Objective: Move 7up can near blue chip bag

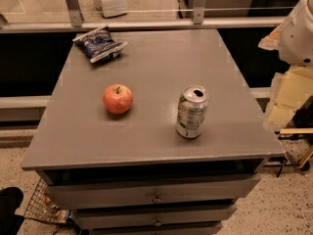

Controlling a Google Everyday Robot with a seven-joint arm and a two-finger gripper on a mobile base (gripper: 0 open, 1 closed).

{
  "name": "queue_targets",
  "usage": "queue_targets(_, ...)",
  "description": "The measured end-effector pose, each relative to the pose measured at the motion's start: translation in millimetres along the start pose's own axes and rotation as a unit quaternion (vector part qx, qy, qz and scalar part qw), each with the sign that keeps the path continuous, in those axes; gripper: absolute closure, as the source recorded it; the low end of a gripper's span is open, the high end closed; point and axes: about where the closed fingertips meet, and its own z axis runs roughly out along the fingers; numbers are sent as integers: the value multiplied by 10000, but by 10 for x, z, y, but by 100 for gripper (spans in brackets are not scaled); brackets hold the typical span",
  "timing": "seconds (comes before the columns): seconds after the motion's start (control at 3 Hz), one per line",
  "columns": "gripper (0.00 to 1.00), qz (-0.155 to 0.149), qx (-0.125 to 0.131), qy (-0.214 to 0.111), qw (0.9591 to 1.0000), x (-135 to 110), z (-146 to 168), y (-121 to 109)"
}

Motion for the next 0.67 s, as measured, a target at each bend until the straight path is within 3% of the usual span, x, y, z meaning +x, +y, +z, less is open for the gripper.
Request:
queue_targets(0.33,0,0,1,0,10000,0,0,0)
queue_targets(0.67,0,96,-68,-294,9995,30,59,-46)
